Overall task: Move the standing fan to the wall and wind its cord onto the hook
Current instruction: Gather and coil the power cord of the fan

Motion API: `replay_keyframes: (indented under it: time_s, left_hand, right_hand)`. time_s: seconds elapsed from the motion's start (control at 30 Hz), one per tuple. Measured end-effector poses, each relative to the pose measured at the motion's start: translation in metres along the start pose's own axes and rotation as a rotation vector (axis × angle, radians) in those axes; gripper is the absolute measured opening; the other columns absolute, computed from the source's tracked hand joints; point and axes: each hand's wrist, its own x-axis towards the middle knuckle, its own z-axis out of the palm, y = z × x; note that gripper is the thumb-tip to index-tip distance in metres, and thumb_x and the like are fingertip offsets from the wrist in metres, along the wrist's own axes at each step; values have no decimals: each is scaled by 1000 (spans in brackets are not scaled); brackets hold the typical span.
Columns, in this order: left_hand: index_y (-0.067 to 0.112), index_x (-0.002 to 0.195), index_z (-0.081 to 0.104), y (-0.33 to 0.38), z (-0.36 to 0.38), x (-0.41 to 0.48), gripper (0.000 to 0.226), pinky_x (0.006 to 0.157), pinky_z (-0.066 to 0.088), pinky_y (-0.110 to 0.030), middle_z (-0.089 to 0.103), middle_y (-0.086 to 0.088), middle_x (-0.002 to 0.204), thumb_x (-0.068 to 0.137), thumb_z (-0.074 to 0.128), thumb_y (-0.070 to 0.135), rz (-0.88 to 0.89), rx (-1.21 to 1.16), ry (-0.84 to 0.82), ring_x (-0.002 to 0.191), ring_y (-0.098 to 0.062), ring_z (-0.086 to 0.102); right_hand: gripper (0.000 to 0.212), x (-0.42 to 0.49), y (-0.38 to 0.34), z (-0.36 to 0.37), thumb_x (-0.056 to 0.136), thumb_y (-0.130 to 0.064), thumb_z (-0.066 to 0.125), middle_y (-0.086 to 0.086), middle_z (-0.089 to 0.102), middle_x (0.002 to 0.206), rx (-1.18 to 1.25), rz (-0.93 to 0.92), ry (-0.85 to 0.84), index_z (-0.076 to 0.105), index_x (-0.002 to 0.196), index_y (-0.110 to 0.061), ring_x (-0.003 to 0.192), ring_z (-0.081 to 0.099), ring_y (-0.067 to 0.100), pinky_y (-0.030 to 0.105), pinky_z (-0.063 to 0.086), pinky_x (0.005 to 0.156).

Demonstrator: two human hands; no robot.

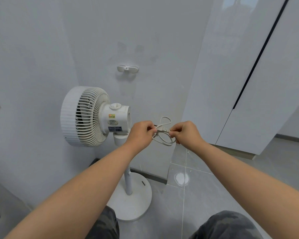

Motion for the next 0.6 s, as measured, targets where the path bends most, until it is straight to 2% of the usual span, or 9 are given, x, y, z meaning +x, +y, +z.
replay_keyframes:
  time_s: [0.1, 0.17, 0.23, 0.3, 0.4, 0.47, 0.6]
  left_hand:
    - [7, 82, 66, 0, -1, 1, 12, 52, 36, -17, 60, -1, 74, 88, 59, 14, 28, 31, -17, 63, -14, 50]
    - [6, 83, 65, -1, 0, 1, 13, 54, 34, -16, 59, 0, 73, 89, 59, 15, 53, 66, -40, 67, -15, 50]
    - [4, 82, 65, -3, 0, 0, 15, 55, 33, -16, 56, 2, 70, 89, 59, 16, 85, 102, -49, 68, -16, 48]
    - [3, 81, 64, -3, 1, -1, 15, 56, 34, -16, 55, 2, 69, 88, 60, 16, 100, 105, -41, 68, -16, 48]
    - [6, 77, 64, -1, 2, -1, 15, 56, 34, -16, 53, 8, 65, 87, 62, 18, 100, 102, -28, 66, -12, 47]
    - [7, 77, 64, 1, 0, 0, 14, 57, 34, -18, 55, 6, 68, 86, 63, 18, 97, 97, -37, 67, -11, 47]
    - [8, 77, 65, 3, -7, 1, 12, 67, 36, -24, 60, 1, 77, 86, 63, 16, 128, 130, -114, 72, -14, 50]
  right_hand:
    - [9, 0, 0, 0, 81, -12, 71, 0, 62, 72, -116, -75, 77, 70, 72, -10, 65, 55, 15, 32, 49, 72]
    - [11, 0, 1, -1, 80, -15, 72, 1, 62, 100, -250, -170, 91, 69, 72, -9, 92, 55, 17, 28, 43, 84]
    - [11, -1, 1, -2, 81, -15, 72, 0, 51, 133, -365, -259, 57, 70, 74, -7, 122, 43, 17, 27, 34, 100]
    - [10, -2, 0, -7, 80, -16, 72, -2, 37, 148, -371, -276, -8, 69, 73, -10, 138, 27, 14, 28, 23, 111]
    - [17, -4, -7, -17, 77, -13, 74, -3, 37, 150, -203, -204, -219, 64, 64, -14, 142, 22, 7, 23, 17, 112]
    - [22, -3, -10, -20, 76, -12, 75, -3, 37, 150, -184, -194, -289, 61, 60, -15, 143, 19, 6, 23, 16, 111]
    - [19, 5, -12, -13, 73, -21, 78, -1, 26, 155, -514, -370, -227, 64, 62, -15, 145, 12, 14, 30, 15, 116]
